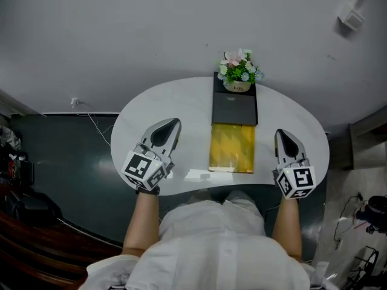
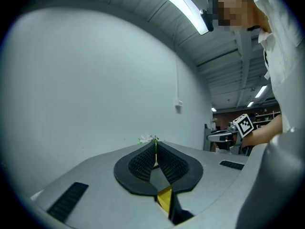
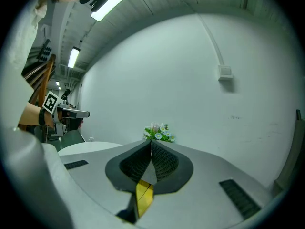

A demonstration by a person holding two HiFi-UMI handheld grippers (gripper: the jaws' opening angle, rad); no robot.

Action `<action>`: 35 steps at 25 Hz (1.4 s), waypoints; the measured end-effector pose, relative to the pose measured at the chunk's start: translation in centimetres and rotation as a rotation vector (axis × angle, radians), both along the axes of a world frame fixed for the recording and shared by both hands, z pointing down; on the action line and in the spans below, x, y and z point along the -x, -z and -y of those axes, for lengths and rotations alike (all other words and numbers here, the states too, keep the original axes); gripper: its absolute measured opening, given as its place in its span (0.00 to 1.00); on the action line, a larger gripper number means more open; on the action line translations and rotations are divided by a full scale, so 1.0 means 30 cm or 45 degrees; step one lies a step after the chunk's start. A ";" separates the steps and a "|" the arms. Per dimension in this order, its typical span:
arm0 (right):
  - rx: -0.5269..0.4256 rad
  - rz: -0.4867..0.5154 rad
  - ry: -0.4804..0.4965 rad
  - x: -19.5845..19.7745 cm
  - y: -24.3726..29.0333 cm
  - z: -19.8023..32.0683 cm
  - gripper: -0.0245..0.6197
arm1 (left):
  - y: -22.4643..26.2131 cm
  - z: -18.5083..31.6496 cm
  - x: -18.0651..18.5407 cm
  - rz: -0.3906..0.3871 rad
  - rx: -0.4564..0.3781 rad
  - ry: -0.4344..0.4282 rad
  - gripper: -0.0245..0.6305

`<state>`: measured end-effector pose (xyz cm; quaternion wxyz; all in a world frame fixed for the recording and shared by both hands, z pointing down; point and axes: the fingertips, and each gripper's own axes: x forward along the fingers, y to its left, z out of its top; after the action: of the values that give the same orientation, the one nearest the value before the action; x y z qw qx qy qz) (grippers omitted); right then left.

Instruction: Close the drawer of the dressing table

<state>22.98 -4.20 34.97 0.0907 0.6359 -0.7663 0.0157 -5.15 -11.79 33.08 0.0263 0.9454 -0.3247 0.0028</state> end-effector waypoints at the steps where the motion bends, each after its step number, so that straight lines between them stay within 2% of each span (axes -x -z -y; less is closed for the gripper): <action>1: 0.008 -0.003 -0.005 0.002 -0.007 -0.001 0.05 | -0.006 0.003 0.001 0.001 0.005 -0.009 0.07; 7: 0.048 -0.010 -0.002 0.013 -0.035 0.008 0.05 | -0.037 0.020 -0.008 0.007 0.026 -0.050 0.07; 13: 0.109 -0.048 0.081 0.040 -0.071 0.027 0.05 | -0.084 -0.003 -0.049 0.053 0.046 -0.107 0.07; 20: 0.235 -0.093 0.201 0.084 -0.156 0.015 0.05 | -0.164 -0.053 -0.087 0.097 0.105 -0.155 0.07; 24: 0.324 -0.125 0.305 0.123 -0.206 0.002 0.05 | -0.207 -0.081 -0.118 0.117 0.139 -0.192 0.07; 35: 0.543 -0.312 0.637 0.322 -0.388 -0.050 0.07 | -0.316 -0.174 -0.179 0.192 0.194 -0.307 0.07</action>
<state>13.31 -2.70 46.60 0.3141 0.3923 -0.8612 0.0762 0.20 -6.57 42.56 0.0729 0.9699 -0.2088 0.1016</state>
